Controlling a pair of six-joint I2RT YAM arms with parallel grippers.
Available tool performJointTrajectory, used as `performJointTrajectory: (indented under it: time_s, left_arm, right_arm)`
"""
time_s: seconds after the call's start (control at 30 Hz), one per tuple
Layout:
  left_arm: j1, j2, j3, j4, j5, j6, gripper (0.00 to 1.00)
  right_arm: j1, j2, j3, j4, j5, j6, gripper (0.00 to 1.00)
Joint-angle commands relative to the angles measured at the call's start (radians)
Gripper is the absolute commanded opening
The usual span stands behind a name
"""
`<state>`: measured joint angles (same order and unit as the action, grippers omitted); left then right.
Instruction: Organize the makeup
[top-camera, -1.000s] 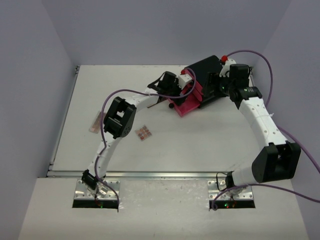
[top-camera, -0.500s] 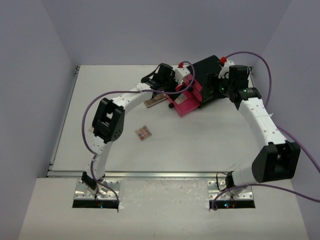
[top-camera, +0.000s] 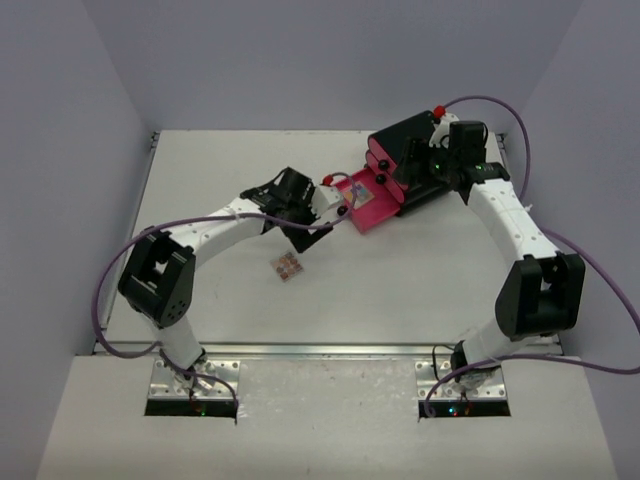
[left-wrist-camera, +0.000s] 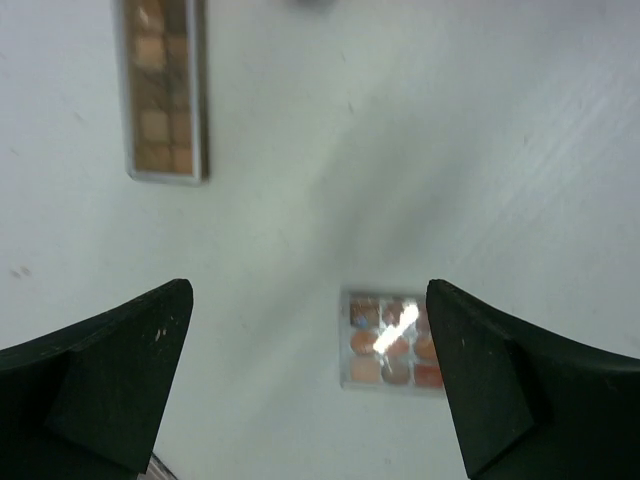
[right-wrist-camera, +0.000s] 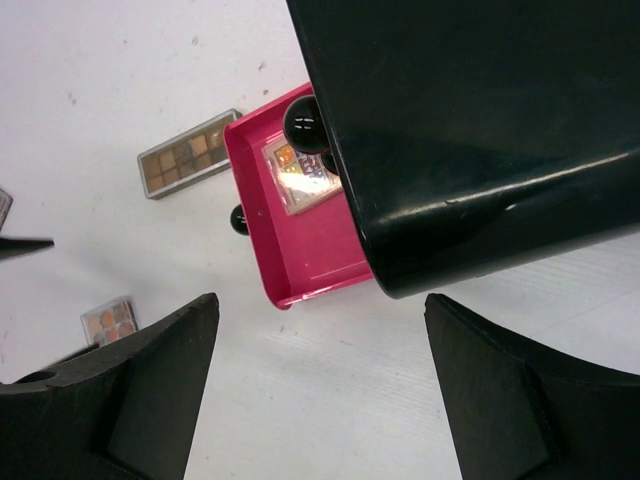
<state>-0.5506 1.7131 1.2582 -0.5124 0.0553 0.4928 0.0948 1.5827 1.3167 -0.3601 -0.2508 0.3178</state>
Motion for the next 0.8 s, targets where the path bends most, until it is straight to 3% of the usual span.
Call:
performJointTrajectory:
  time_s: [0.0,0.2,0.77]
  left_arm:
    - [0.042,-0.103,-0.142,-0.01,0.007,0.021,1.0]
    - [0.054,-0.059,-0.255,0.043,0.053,-0.01,1.0]
    - [0.06,0.082,-0.287,0.123,0.168,-0.037,0.99]
  right_arm:
    - [0.0,-0.038,-0.013,0.056,-0.015,0.012,0.83]
    - [0.0,-0.048,-0.04,0.058,-0.013,0.015,0.83]
    - [0.0,-0.039,-0.035,0.031,0.031,-0.008,0.84]
